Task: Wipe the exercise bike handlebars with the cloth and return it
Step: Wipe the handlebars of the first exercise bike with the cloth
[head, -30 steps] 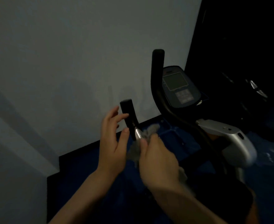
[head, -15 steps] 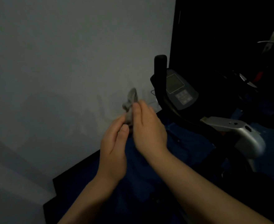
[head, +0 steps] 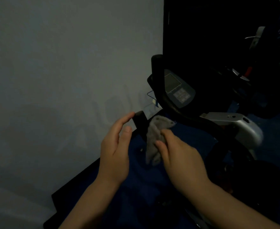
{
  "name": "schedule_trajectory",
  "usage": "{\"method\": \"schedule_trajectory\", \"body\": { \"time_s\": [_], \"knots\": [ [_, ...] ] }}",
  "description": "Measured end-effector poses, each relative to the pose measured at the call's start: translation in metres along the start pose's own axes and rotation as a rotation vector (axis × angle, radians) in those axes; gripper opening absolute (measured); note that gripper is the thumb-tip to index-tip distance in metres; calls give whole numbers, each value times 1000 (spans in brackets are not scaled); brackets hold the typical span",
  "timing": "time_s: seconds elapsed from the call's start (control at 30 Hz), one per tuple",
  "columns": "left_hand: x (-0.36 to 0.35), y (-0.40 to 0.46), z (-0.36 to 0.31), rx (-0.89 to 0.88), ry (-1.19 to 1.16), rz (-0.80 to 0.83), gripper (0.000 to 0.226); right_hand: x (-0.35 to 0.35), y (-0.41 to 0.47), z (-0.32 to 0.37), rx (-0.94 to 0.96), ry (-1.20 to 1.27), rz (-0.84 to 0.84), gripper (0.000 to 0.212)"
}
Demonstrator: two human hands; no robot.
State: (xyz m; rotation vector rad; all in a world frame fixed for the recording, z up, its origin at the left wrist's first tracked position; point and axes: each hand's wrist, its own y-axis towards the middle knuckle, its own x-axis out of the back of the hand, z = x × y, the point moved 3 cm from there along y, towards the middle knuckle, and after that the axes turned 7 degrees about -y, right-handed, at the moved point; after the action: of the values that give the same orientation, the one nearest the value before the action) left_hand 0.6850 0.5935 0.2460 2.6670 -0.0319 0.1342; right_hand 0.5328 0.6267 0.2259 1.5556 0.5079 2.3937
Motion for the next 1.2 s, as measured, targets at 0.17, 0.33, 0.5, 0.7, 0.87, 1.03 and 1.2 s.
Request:
{"method": "schedule_trajectory", "body": {
  "time_s": [0.17, 0.33, 0.5, 0.7, 0.87, 1.03, 1.2],
  "knots": [
    [1, 5, 0, -20, -17, 15, 37, 7, 17, -1, 1, 340, 76, 46],
    [7, 8, -1, -15, -46, 70, 35, 0, 26, 20, 7, 339, 93, 70],
    [13, 10, -3, -1, -65, 120, 31, 11, 0, -8, -185, 387, 92, 38],
    [8, 10, -3, 6, -76, 100, 31, 2, 42, 0, -147, 252, -61, 13],
    [3, 9, 1, 10, -64, 15, 33, 3, 18, -8, -81, 414, -128, 13],
    [-10, 6, -1, 37, -19, -64, 32, -6, 46, 4, -37, 238, 293, 25],
    [-13, 5, 1, 25, 23, -131, 33, -9, 18, -15, -5, 92, 323, 38]
  ]
}}
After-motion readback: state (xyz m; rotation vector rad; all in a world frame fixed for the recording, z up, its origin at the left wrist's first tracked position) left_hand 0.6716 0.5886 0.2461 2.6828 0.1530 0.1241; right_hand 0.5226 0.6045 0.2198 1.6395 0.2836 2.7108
